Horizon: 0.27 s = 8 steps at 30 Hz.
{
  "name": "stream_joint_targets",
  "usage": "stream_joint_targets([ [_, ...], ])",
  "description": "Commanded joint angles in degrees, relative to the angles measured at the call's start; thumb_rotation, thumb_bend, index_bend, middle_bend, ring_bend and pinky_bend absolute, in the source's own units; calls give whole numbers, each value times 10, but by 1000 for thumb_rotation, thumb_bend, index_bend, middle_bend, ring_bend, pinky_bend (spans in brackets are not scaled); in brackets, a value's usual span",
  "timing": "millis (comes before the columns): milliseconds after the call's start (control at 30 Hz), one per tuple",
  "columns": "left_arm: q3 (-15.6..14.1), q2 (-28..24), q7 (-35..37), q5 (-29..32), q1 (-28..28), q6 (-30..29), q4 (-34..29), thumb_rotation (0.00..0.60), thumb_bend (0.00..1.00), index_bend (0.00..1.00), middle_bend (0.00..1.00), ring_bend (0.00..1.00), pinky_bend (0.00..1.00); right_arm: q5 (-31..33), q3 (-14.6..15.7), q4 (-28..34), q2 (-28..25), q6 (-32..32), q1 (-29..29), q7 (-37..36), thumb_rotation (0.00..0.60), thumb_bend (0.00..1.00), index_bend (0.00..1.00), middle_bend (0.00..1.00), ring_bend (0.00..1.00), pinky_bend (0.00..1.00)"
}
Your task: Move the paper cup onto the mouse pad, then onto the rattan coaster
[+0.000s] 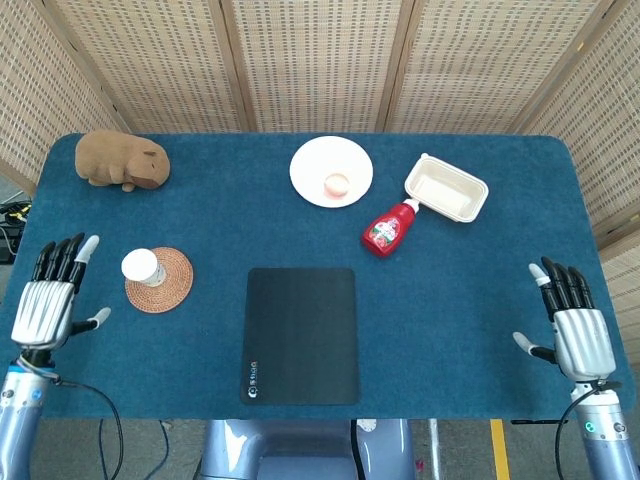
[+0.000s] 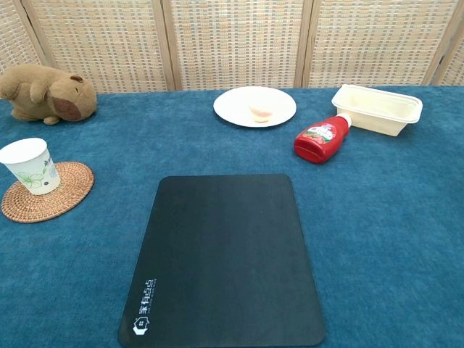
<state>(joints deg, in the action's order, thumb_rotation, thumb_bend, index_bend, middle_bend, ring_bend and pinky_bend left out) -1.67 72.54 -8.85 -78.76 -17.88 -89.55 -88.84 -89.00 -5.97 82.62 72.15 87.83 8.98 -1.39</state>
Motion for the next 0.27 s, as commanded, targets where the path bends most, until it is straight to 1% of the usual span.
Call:
stream_joint_targets([
  [33, -19, 13, -2, -26, 31, -30, 14, 600, 168, 0, 0, 0, 0, -2, 2, 3, 1, -2, 1, 21, 600, 47, 0, 0, 0, 0],
  [200, -32, 11, 4, -52, 66, -57, 29, 600, 164, 0, 0, 0, 0, 2, 8, 23, -7, -15, 1, 56, 600, 48, 0, 0, 0, 0],
  [267, -33, 10, 6, -59, 76, -63, 38, 600, 147, 0, 0, 0, 0, 3, 9, 30, -9, -19, 2, 71, 600, 47, 0, 0, 0, 0],
])
